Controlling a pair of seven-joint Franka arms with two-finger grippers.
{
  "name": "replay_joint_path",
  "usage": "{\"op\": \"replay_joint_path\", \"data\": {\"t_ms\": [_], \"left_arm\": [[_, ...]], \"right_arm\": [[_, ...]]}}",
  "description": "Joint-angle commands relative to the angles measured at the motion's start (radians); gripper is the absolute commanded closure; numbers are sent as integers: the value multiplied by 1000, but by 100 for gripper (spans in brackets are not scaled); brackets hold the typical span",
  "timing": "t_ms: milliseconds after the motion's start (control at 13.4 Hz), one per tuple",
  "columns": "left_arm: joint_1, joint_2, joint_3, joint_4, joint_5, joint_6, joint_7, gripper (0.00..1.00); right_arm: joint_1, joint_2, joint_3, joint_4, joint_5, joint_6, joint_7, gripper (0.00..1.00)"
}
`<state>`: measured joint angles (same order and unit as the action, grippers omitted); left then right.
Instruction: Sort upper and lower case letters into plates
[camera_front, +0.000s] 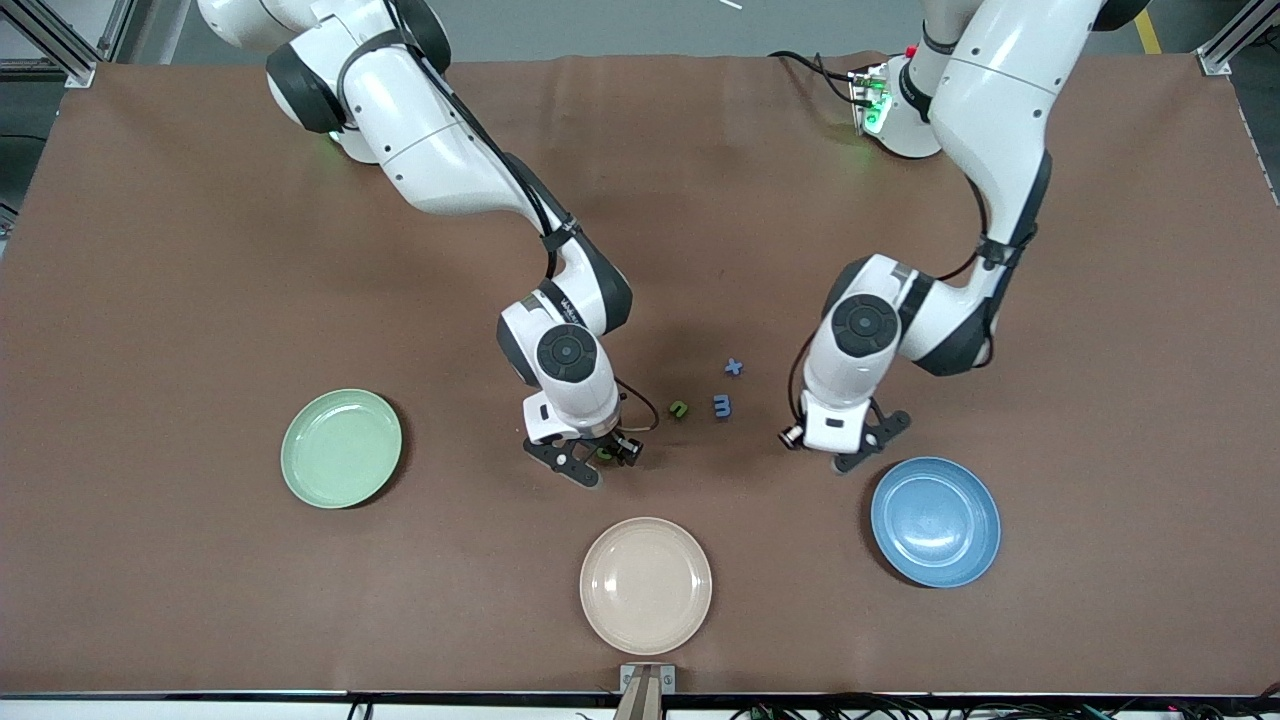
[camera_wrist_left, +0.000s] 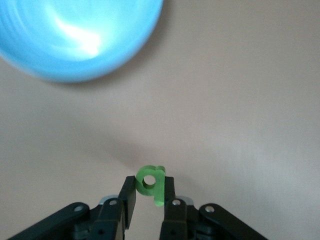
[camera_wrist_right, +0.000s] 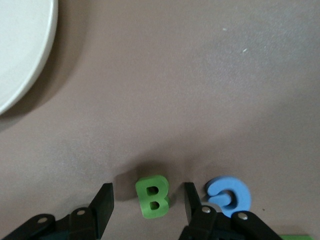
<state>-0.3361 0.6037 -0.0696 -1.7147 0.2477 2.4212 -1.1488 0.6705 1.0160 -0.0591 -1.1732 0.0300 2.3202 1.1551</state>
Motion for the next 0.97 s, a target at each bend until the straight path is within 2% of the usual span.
{"op": "replay_joint_path", "data": {"t_ms": [0,150,224,299,523,598,748,822,897], "left_arm": [[72,-5,14,46,27,-31,157,99],[141,1,13,67,25,-31,295,99],[167,7,13,67,25,-31,352,99],[193,21,13,75,25,-31,409,99],[259,89,14,124,25,-21,532,99],[282,112,13,132,21,-16,564,98],[305,157,14,171,22,-11,589,90],[311,163,14,179,22,-11,593,76],[313,163,14,181,19,-11,600,40]], "right_arm": [[12,22,-11,27,-18,-9,29,42],[12,23,-11,27,-25,-9,25,67],[11,23,-11,27,-27,-10,23,88],[11,23,-11,26,-27,-10,21,99],[-8,9,-11,26,-33,-37,-1,100],[-24,-11,-11,29,-32,-94,-35,100],[-83,-83,-8,24,-13,-191,-185,100],[-125,-118,-2,1,-10,-209,-265,100],[-155,-164,-1,-41,-9,-246,-340,100]]}}
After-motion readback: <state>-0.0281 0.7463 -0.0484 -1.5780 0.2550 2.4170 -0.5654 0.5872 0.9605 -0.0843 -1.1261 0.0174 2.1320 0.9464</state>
